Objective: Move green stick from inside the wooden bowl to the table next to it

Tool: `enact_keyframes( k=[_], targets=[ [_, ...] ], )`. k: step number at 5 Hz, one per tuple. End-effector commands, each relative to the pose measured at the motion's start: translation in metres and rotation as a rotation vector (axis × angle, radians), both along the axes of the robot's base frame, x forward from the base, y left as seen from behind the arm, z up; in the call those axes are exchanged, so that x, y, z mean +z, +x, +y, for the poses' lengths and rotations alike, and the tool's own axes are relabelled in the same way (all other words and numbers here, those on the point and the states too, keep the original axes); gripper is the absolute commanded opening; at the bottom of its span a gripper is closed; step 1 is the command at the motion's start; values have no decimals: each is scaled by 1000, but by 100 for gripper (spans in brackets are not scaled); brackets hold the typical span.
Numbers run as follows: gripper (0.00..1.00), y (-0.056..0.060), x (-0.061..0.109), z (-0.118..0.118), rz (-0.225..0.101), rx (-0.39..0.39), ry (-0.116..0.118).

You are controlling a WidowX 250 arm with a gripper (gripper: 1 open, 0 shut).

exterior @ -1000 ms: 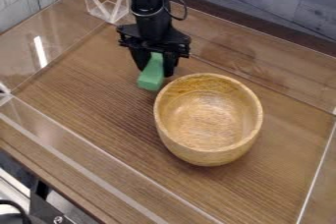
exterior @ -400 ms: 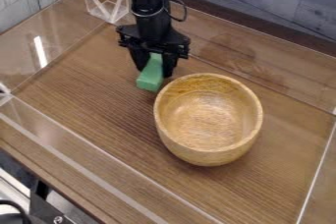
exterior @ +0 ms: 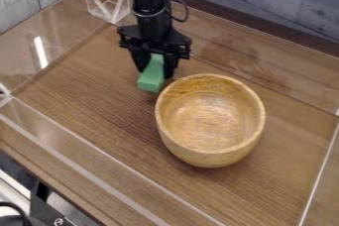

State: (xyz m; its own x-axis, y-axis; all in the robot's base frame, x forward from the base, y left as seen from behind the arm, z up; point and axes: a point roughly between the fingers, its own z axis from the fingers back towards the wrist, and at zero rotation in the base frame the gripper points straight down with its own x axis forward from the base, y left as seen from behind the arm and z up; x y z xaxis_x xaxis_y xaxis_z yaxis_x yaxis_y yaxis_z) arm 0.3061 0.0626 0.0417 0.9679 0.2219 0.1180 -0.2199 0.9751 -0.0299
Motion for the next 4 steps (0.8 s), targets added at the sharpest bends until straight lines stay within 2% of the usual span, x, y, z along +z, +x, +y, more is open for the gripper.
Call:
enact_keyframes(
  k=[1,4],
  targets=[
    [0,12,16,5,-55,1,19],
    [0,10,15,7,-36,7,22]
  ],
)
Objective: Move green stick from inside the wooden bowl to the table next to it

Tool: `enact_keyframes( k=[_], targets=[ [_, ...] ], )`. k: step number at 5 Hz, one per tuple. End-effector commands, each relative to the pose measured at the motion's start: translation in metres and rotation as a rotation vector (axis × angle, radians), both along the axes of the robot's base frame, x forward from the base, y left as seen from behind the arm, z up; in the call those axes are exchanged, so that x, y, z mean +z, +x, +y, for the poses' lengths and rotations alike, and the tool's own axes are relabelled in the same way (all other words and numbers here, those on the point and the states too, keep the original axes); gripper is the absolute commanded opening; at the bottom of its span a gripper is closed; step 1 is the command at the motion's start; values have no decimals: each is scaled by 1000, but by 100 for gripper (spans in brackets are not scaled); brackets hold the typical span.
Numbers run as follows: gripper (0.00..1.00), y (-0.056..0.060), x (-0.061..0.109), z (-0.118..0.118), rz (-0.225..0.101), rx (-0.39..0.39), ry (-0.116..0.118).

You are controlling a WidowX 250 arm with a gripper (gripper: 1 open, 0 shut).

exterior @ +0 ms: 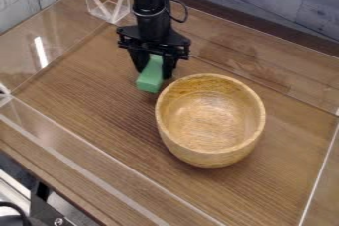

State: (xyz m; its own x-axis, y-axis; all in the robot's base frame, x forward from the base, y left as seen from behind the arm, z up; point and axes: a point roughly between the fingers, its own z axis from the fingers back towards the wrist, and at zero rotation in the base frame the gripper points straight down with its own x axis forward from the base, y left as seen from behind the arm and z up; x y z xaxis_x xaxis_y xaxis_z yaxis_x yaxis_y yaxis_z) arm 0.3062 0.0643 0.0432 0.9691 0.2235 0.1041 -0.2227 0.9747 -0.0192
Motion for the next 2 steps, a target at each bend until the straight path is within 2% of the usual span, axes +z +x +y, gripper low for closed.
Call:
enact_keyframes(
  k=[1,2],
  targets=[
    [0,10,13,6,-46,6,16],
    [0,10,13,7,-40,8,17]
  ],
)
